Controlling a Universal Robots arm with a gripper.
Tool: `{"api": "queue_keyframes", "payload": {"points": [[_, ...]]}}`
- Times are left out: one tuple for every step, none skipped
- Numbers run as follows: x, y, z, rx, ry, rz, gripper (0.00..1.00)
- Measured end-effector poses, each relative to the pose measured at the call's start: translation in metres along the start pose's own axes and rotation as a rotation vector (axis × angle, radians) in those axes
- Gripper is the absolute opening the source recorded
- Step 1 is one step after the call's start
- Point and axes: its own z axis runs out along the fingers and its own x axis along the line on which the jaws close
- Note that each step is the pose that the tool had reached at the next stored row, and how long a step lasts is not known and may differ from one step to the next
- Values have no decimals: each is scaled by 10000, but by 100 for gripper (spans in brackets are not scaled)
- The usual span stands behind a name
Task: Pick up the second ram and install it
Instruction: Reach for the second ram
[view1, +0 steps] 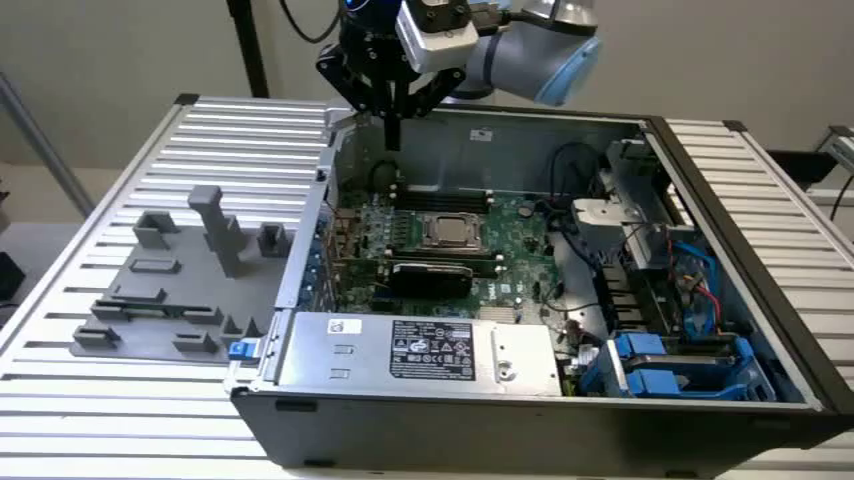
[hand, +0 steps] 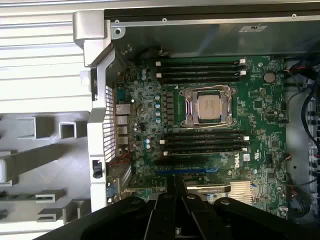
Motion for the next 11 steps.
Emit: {"api": "queue_keyframes", "payload": {"points": [[0, 0, 0, 0, 0, 0, 11], [0, 0, 0, 0, 1, 0, 11], [0, 0, 0, 0, 0, 0, 11], [0, 0, 0, 0, 1, 0, 11], [0, 0, 0, 1, 0, 0, 11], [0, 0, 0, 0, 0, 0, 11], [0, 0, 0, 1, 1, 0, 11], [0, 0, 0, 0, 0, 0, 11], [0, 0, 0, 0, 0, 0, 11], [0, 0, 0, 0, 0, 0, 11], [0, 0, 0, 0, 1, 0, 11]]}}
